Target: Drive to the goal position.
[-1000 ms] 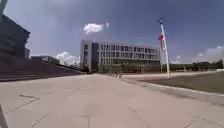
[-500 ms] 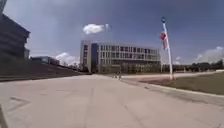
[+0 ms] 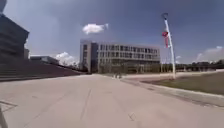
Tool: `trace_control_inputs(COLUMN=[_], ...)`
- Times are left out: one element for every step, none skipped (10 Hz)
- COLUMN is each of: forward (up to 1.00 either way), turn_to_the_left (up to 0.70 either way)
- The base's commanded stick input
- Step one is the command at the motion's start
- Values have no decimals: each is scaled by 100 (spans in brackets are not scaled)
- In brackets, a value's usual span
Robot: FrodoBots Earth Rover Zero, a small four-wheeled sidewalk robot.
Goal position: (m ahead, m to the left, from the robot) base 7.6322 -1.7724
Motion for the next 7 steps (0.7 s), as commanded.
trace_control_inputs(forward=[70,70,70,70,70,70,70], turn_to_the_left=[37,2,2,2,2,2,2])
